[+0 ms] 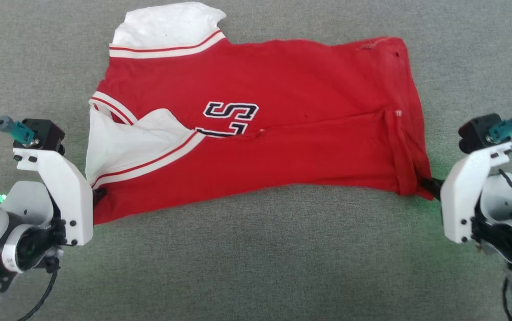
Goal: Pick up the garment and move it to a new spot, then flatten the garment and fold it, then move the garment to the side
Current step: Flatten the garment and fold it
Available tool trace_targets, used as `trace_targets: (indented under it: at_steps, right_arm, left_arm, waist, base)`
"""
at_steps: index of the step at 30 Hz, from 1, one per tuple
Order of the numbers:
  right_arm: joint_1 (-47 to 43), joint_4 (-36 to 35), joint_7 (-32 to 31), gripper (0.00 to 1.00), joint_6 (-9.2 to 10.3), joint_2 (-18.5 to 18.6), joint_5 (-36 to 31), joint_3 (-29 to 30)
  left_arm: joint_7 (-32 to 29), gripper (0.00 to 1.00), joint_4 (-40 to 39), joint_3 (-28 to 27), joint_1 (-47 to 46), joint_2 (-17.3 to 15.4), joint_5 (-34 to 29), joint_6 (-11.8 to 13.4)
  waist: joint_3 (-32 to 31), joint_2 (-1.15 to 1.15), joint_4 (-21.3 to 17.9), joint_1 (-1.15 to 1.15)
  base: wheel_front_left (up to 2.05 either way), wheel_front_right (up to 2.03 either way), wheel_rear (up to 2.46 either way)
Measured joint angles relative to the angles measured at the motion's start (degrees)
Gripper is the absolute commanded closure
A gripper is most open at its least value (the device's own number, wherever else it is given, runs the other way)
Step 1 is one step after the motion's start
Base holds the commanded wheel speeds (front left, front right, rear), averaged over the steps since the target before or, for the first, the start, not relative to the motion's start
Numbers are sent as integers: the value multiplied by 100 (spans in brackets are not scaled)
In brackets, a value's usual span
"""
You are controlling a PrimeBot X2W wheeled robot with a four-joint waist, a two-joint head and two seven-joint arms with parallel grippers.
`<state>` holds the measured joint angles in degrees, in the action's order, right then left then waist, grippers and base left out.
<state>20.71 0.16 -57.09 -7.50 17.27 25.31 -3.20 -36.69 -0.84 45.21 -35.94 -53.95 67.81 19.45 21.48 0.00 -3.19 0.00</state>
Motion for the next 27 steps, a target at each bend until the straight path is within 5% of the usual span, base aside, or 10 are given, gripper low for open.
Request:
trace_targets:
  at_steps: [13, 22, 24, 25, 26, 27]
  right_arm:
    - [-1085, -1239, -762, 100, 0, -67, 232, 552]
    - [-1352, -946, -382, 100, 0, -372, 121, 595]
    - [-1345, -843, -185, 71, 0, -382, 62, 577]
    - [-1329, -786, -124, 47, -1, -386, 45, 563]
    - [-1321, -756, -40, 0, 0, -392, 42, 555]
    - [-1313, -733, 40, 0, 0, -402, 36, 566]
  left_arm:
    - [114, 100, -1448, -80, 836, -513, 165, 875]
    - [363, 100, -1083, 7, 1311, -179, 452, 808]
    - [401, 100, -969, -12, 1341, -119, 523, 748]
    - [436, 83, -911, -25, 1348, -89, 555, 746]
    - [452, 50, -882, -35, 1356, -78, 556, 744]
    - [471, 14, -859, -57, 1356, -67, 560, 744]
  waist:
    - [-32, 0, 63, 0]
    - [-13, 0, 26, 0]
    - [-21, 0, 11, 0]
    - [-29, 0, 7, 0]
    - [-37, 0, 0, 0]
    - [-48, 0, -3, 0]
  base:
    - [0, 0, 0]
    - [0, 0, 0]
    - [0, 0, 0]
    - [0, 0, 0]
    - [0, 0, 0]
    - [0, 0, 0]
